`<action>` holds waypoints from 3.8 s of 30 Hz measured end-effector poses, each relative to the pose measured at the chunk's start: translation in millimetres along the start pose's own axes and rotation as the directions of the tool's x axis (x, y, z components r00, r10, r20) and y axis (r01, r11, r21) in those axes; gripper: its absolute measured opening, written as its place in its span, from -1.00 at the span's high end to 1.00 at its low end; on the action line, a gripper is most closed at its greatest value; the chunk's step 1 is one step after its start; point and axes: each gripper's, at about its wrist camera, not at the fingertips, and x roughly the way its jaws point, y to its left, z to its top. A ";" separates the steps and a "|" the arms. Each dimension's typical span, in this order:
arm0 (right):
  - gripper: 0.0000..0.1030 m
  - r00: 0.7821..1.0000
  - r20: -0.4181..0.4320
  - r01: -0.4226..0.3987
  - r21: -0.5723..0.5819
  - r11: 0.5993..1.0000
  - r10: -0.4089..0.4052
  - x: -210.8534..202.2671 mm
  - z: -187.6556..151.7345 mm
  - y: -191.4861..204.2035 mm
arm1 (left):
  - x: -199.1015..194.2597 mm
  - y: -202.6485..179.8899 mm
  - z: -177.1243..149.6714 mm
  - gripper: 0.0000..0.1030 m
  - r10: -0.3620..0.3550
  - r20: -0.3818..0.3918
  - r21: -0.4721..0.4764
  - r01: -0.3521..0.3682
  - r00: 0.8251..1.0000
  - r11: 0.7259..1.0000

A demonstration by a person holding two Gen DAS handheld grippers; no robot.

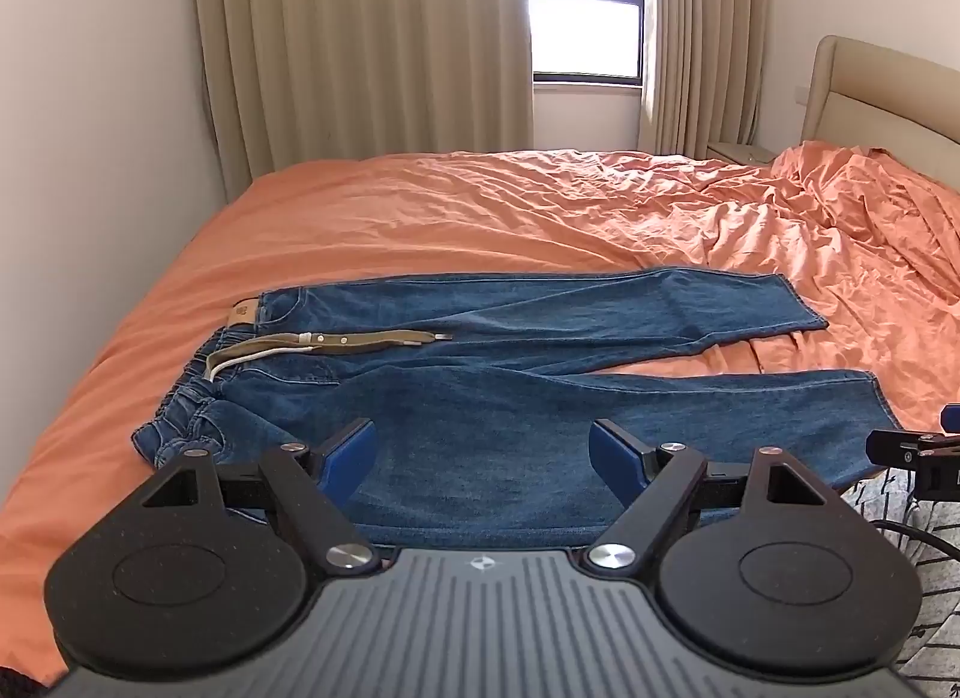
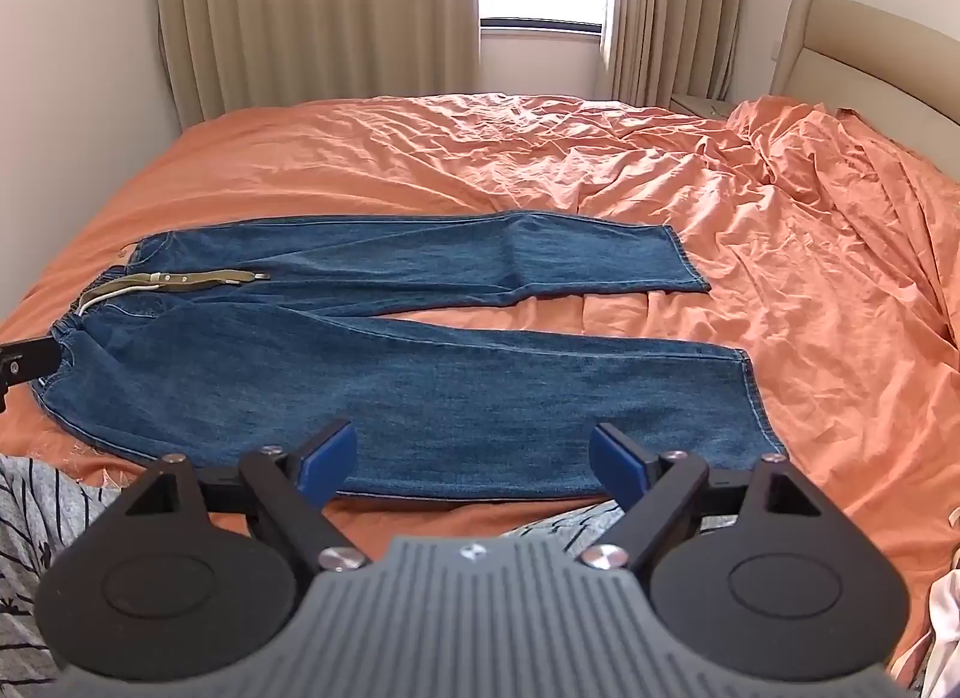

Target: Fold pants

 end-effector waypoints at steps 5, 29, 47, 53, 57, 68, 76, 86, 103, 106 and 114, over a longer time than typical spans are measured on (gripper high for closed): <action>-0.58 1.000 0.004 0.014 -0.002 1.000 -0.014 -10.0 4.6 8.0 | 0.9 0.0 -3.2 -0.82 0.008 -0.005 -0.011 -0.008 1.000 1.000; -0.58 0.998 0.020 0.056 -0.010 0.998 -0.056 -12.1 2.7 12.5 | 1.2 1.2 -0.9 -0.83 0.008 -0.009 -0.011 -0.008 1.000 1.000; -0.58 0.997 0.033 0.068 -0.004 0.998 -0.068 -16.2 3.1 6.8 | -0.7 2.0 1.2 -0.83 0.006 -0.008 -0.010 -0.006 1.000 1.000; -0.58 0.997 0.030 0.069 -0.004 0.998 -0.069 -17.6 3.2 7.9 | -1.6 0.9 2.1 -0.83 0.005 -0.008 -0.010 -0.005 1.000 1.000; -0.58 0.997 0.031 0.071 -0.003 0.997 -0.071 -20.0 4.0 10.1 | -5.2 -1.1 3.1 -0.82 0.002 -0.004 -0.007 -0.002 1.000 1.000; -0.58 0.997 0.026 0.071 0.003 0.997 -0.071 -20.1 3.1 9.3 | -6.1 -1.3 2.9 -0.83 0.002 -0.004 -0.005 -0.002 1.000 1.000; -0.58 0.997 0.024 0.069 0.013 0.998 -0.070 -17.8 1.8 7.8 | -5.8 0.4 1.9 -0.83 0.003 -0.006 0.000 -0.003 1.000 1.000; -0.58 0.996 0.080 -0.037 0.040 0.999 0.034 -3.7 3.0 -11.7 | 1.9 40.4 8.5 -0.79 -0.020 -0.012 -0.022 0.020 1.000 1.000; 0.15 0.993 -0.038 -0.103 0.142 0.985 0.110 174.0 42.4 -46.7 | 150.0 245.1 33.7 -0.23 -0.099 -0.104 -0.149 0.083 0.990 0.985; 0.15 0.993 -0.075 -0.077 0.186 0.979 0.092 205.2 47.7 -47.3 | 192.6 279.2 35.0 -0.55 -0.076 -0.130 -0.199 0.049 0.989 0.979; 0.15 0.982 -0.189 0.017 0.215 0.977 0.024 262.3 47.2 -37.4 | 314.3 364.5 10.5 -0.64 -0.155 -0.231 -0.373 0.060 0.961 0.926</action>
